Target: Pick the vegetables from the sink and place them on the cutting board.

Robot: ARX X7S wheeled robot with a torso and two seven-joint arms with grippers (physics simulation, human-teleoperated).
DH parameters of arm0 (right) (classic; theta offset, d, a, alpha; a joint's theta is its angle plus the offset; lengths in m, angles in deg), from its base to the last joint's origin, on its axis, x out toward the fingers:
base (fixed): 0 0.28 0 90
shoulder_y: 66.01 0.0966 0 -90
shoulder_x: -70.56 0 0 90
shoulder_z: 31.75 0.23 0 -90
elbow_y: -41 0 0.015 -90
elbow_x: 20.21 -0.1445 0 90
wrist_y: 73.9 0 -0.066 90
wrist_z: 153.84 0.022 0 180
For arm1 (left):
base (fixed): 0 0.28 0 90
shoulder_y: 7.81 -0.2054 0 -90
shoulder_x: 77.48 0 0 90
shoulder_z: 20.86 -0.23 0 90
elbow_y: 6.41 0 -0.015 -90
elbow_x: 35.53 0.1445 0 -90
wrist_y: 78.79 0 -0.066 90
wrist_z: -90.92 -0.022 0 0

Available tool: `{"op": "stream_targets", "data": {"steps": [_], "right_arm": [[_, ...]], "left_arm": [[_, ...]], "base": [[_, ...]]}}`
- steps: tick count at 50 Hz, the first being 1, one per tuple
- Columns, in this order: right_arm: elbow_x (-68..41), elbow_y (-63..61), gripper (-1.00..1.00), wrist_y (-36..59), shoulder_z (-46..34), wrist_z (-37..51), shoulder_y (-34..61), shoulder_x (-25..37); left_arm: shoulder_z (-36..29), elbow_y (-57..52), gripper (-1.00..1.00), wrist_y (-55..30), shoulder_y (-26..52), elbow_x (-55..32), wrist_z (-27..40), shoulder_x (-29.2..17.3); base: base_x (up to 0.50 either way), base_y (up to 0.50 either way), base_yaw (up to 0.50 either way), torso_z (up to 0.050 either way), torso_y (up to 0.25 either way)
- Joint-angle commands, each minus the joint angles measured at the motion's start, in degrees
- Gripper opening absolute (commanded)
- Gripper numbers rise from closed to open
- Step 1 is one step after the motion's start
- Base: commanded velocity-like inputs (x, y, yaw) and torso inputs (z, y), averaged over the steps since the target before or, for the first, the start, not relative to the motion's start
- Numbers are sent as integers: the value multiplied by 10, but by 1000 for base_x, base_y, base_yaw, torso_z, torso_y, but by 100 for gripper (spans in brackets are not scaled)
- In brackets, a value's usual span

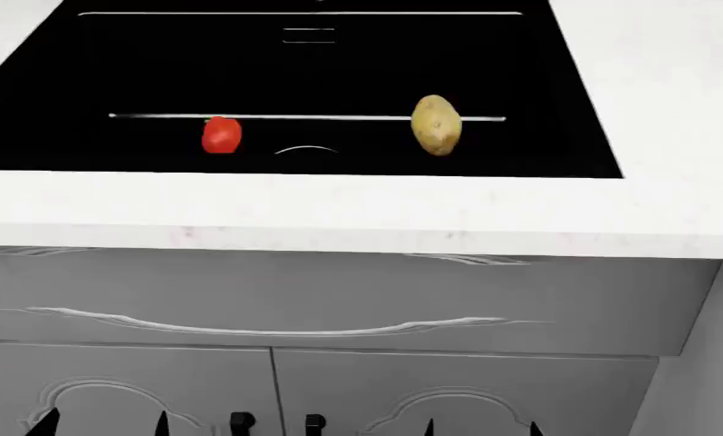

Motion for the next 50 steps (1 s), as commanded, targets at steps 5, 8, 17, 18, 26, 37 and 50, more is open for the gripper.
{"op": "stream_targets", "data": {"steps": [5, 8, 17, 18, 26, 37, 50], "right_arm": [[-14, 4, 100, 5, -27, 14, 3, 19], [-21, 5, 100, 6, -32, 17, 4, 23], [-23, -2, 100, 2, -45, 32, 2, 33], [-25, -3, 100, 2, -46, 33, 1, 34], [-31, -3, 100, 5, -54, 40, 2, 40], [-31, -10, 100, 7, -64, 53, -1, 49], [-37, -9, 100, 9, -74, 64, 4, 58]], "left_arm": [[-22, -2, 100, 2, -1, -15, 19, -18], [-30, 1, 100, 1, 1, -11, 26, -24], [-39, -7, 100, 55, -15, -25, 28, -38], [-45, -5, 100, 57, -16, -19, 27, -42], [-50, -10, 100, 59, -18, -26, 34, -48], [-61, -8, 100, 54, -15, -26, 44, -54], [-71, -7, 100, 55, -13, -33, 53, -63]], "base": [[0, 0, 0, 0, 0], [0, 0, 0, 0, 0], [0, 0, 0, 14, 0], [0, 0, 0, 50, 0], [0, 0, 0, 50, 0], [0, 0, 0, 50, 0], [0, 0, 0, 50, 0]]}}
